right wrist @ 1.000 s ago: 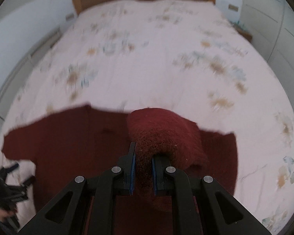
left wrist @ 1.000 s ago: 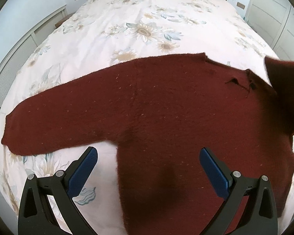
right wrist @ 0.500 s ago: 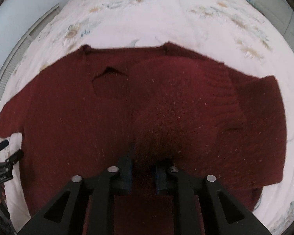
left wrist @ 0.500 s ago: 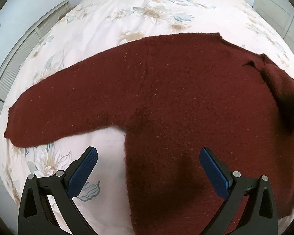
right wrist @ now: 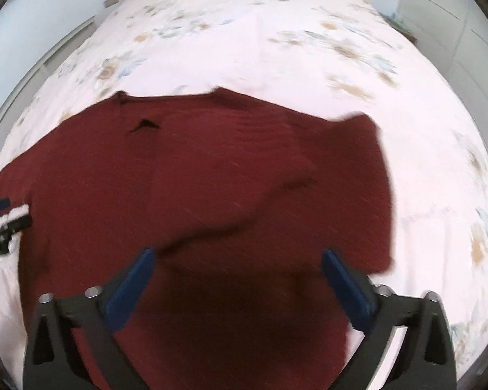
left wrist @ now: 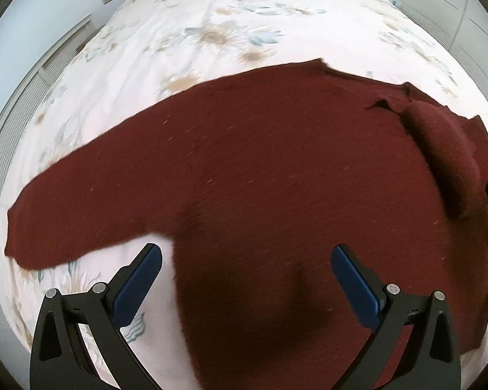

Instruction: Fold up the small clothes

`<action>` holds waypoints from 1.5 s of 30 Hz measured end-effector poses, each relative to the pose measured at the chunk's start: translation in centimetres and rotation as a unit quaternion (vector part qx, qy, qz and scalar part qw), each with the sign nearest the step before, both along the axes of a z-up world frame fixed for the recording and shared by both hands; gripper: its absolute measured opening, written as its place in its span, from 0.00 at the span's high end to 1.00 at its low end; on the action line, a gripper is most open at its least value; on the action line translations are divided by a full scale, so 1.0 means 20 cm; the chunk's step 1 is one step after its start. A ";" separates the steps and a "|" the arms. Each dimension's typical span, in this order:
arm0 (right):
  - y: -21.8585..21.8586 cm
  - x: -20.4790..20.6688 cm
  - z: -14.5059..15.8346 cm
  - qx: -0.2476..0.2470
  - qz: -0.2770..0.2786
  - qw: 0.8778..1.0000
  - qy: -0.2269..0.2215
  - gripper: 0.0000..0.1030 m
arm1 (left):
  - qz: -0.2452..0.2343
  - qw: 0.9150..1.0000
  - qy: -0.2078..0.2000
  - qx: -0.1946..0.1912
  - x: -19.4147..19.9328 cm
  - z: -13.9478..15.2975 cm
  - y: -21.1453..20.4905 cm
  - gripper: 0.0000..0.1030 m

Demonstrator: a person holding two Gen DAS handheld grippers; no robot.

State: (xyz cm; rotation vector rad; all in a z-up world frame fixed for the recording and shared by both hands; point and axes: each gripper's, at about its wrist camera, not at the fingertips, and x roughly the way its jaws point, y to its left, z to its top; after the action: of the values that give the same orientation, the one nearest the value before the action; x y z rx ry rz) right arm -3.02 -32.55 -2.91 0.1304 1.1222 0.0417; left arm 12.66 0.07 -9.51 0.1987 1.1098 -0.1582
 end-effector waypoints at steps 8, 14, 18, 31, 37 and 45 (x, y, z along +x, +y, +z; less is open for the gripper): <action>-0.29 -0.19 -0.08 -0.005 -0.070 0.997 0.011 0.00 | -0.096 0.995 -0.017 0.005 0.03 0.08 -0.44 0.01; -0.42 -0.29 -0.09 0.006 -0.108 0.994 0.001 0.00 | -0.182 0.982 -0.023 0.035 0.05 0.07 -0.96 0.01; -0.46 -0.33 -0.10 0.013 -0.119 0.993 -0.001 0.00 | -0.232 0.971 -0.019 0.046 0.05 0.04 -1.29 0.01; -0.48 -0.34 -0.23 0.048 -0.136 0.989 0.014 0.00 | -0.276 0.950 0.012 0.145 0.05 -0.33 -2.18 0.04; -0.46 -0.33 -0.27 0.051 -0.136 0.989 0.025 0.00 | -0.279 0.952 0.027 0.125 0.00 -0.39 -2.31 0.40; -0.44 -0.27 -0.24 0.041 -0.131 0.990 0.022 0.00 | -0.245 0.965 -0.010 0.092 -0.06 -0.25 -2.43 0.86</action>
State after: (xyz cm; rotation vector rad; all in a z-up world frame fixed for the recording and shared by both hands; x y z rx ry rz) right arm -8.39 -41.39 -7.80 0.3539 1.1403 -0.1506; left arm 11.43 -48.45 -14.60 0.6417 1.0387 -0.4943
